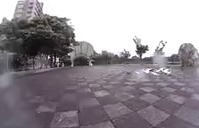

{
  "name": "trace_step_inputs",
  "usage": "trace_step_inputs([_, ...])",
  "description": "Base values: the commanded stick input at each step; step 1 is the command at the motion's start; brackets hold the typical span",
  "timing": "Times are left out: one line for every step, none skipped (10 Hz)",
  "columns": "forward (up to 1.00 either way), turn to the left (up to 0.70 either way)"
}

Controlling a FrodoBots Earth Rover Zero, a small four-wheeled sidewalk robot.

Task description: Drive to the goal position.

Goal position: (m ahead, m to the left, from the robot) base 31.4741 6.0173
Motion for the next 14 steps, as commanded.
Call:
trace_step_inputs([0.81, 0.32])
trace_step_inputs([0.81, 0.32])
trace_step_inputs([0.81, 0.32])
trace_step_inputs([0.81, 0.32])
trace_step_inputs([0.81, 0.32])
trace_step_inputs([0.81, 0.32])
trace_step_inputs([0.81, 0.19])
trace_step_inputs([0.81, 0.09])
trace_step_inputs([0.81, 0.00])
trace_step_inputs([0.81, 0.00])
trace_step_inputs([0.81, 0.00])
trace_step_inputs([0.81, 0.00])
trace_step_inputs([0.81, 0.00])
trace_step_inputs([0.81, 0.00])
